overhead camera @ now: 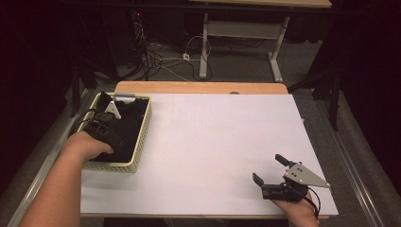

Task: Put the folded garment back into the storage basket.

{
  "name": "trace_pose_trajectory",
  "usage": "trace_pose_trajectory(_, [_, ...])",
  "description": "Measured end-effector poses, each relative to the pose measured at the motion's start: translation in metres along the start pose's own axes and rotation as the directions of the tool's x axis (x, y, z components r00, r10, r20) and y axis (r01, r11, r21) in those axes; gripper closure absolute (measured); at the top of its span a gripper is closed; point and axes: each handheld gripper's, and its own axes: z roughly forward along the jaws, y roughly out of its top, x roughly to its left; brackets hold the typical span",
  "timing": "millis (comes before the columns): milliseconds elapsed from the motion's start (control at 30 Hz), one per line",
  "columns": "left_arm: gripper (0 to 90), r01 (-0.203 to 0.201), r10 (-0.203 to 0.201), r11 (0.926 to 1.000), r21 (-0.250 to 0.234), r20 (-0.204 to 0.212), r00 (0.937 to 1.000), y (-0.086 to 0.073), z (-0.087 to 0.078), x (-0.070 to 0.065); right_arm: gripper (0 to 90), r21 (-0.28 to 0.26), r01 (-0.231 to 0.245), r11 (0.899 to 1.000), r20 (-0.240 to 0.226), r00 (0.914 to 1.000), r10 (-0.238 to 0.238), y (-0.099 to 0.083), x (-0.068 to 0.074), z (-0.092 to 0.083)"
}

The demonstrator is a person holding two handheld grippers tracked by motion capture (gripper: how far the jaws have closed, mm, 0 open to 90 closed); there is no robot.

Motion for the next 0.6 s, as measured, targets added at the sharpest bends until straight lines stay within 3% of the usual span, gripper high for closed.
trace_pose_trajectory(100, [21.3, 0.007, -0.007, 1.0000, -0.003, -0.008, 0.9999, -0.001, -0.007, -0.004, 0.2, -0.005, 0.004, 1.000, 0.002, 1.0000, -0.004, 0.001, 0.000, -0.001])
trace_pose_trajectory(233, [14.5, 0.007, -0.007, 0.9999, -0.015, -0.018, 0.9998, -0.003, -0.017, -0.009, 0.1, -0.009, 0.004, 1.000, 0.009, 1.0000, -0.004, 0.001, 0.000, -0.003])
trace_pose_trajectory(467, [0.2, -0.012, 0.013, 0.9999, -0.008, 0.037, 0.9992, -0.007, -0.033, -0.025, 0.1, -0.015, -0.003, 1.000, 0.018, 0.9998, 0.003, 0.002, -0.001, -0.006])
trace_pose_trajectory(600, [0.0, -0.022, 0.023, 0.9993, -0.029, 0.059, 0.9980, -0.008, -0.040, -0.035, 0.1, -0.017, -0.006, 1.000, 0.021, 0.9998, 0.006, 0.002, -0.002, -0.007])
